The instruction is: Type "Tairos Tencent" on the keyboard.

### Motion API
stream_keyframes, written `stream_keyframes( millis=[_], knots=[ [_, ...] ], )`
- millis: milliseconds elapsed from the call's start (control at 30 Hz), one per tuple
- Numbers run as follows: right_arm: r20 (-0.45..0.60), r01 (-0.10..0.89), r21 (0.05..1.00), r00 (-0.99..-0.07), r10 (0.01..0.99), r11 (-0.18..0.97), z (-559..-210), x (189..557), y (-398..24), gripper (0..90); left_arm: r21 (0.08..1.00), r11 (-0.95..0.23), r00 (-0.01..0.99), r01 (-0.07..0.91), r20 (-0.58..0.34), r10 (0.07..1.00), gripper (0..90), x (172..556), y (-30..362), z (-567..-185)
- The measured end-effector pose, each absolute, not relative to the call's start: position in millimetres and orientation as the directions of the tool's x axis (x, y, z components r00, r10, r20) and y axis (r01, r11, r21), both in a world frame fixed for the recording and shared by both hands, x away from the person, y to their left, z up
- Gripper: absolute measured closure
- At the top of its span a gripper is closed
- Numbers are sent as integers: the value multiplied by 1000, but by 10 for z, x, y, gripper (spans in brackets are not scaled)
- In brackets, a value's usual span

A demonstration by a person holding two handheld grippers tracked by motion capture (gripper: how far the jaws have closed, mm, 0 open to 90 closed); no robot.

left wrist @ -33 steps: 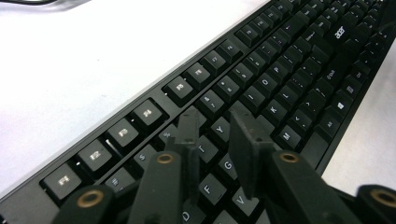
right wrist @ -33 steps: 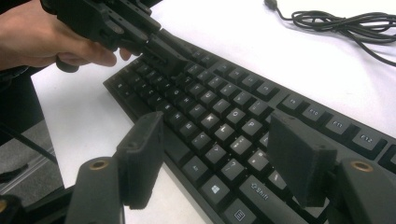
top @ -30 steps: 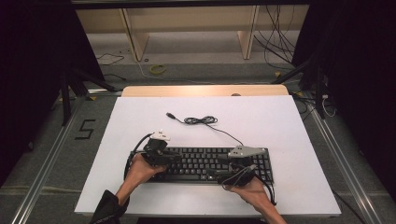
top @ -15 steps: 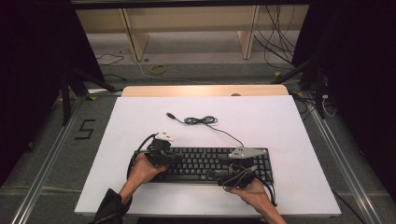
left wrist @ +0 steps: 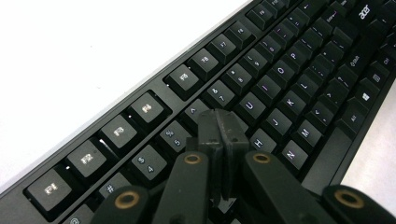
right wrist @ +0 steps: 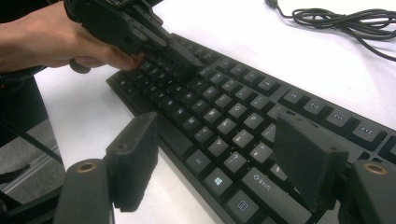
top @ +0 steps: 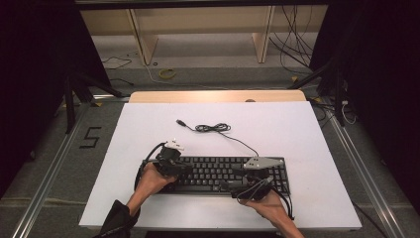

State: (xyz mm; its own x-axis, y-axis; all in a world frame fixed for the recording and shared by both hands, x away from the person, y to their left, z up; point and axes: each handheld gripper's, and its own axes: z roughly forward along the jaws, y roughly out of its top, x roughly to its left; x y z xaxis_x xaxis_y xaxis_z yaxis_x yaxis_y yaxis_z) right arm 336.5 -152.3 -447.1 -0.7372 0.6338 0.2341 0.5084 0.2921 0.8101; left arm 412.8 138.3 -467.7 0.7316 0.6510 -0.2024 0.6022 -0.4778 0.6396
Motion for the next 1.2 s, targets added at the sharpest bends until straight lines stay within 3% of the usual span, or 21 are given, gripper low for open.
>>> stream_keyframes(
  millis=[233, 400, 667, 1200],
  knots=[
    [233, 508, 810, -737, 635, 292, -4477, 3362, -1524, 319, 633, -474, 728, 611, -215, 651, 891, 4129, 1369, -4717],
    [235, 513, 807, -733, 639, 292, -4478, 3361, -1530, 320, 626, -508, 732, 591, -154, 663, 893, 4097, 1306, -4691],
    [233, 510, 810, -734, 638, 291, -4468, 3359, -1540, 319, 633, -486, 725, 602, -178, 665, 888, 4096, 1322, -4670],
    [235, 509, 815, -728, 643, 278, -4454, 3358, -1574, 319, 680, -421, 731, 600, -251, 635, 692, 4072, 1418, -4518]
  ],
)
